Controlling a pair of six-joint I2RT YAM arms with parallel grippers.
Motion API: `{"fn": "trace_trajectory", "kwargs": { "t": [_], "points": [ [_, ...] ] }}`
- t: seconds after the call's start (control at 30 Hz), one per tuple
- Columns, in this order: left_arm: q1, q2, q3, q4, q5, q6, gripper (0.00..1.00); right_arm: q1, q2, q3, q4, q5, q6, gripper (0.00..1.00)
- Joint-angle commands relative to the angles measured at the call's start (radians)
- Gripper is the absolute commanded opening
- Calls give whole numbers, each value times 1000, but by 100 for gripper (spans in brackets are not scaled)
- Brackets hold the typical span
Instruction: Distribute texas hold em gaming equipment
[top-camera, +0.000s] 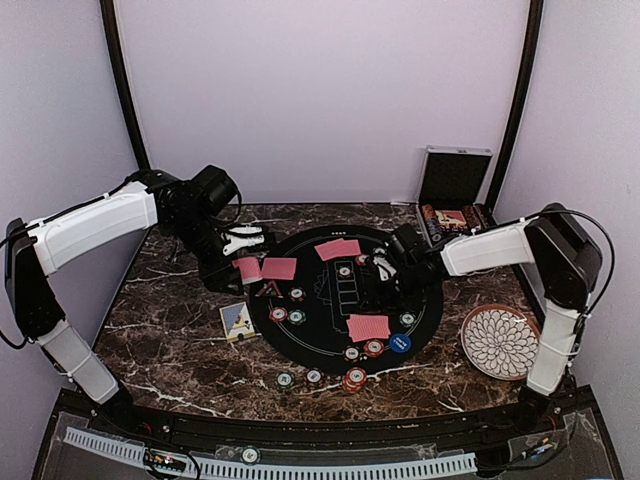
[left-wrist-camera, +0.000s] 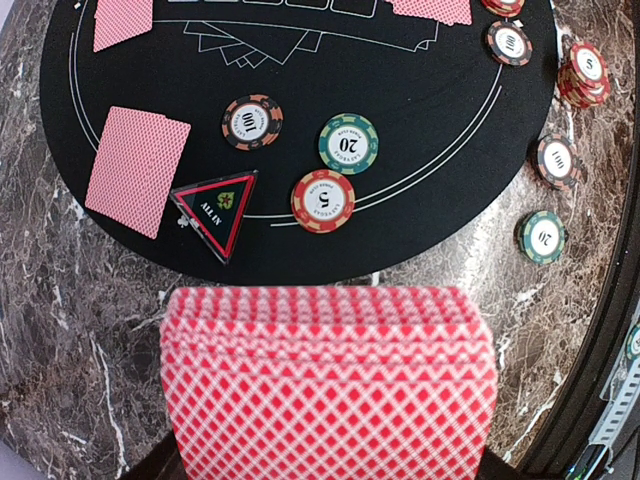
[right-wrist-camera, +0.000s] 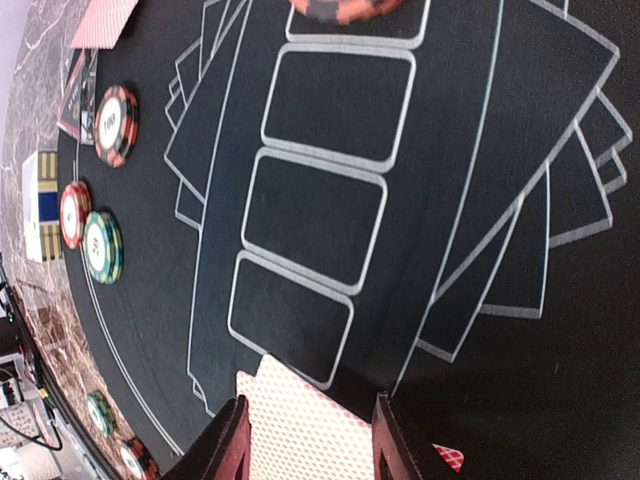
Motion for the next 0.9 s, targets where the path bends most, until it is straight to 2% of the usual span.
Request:
{"fn": "trace_trajectory", "kwargs": {
  "t": [0.0,0.17,0.27,0.43,0.5,0.63,0.73,0.87],
  "points": [
    [2,-33,9,-21,15,2,0,13,-34,-28,-59,5,18,42],
    [2,-33,11,-21,21,2,0,16,-54,-6,-72,-15,19,43],
    [3,-33,16,-21,22,1,0,17,-89,26,-45,-50,51,55],
    [2,-33,19,-18,26,-3,0,40,-156,56,144,-137,207,71],
    [3,-33,20,-15,29,-6,0,58,-143,89,200,-175,252,76],
    [2,-30,32,-15,36,-12,0,106,-85,178,239,-190,289,93],
    [2,-32,31,-15,38,-16,0,150,-33,250,254,-204,304,98],
    [2,-36,34,-14,42,-19,0,195,37,317,304,-228,343,99]
  ]
}}
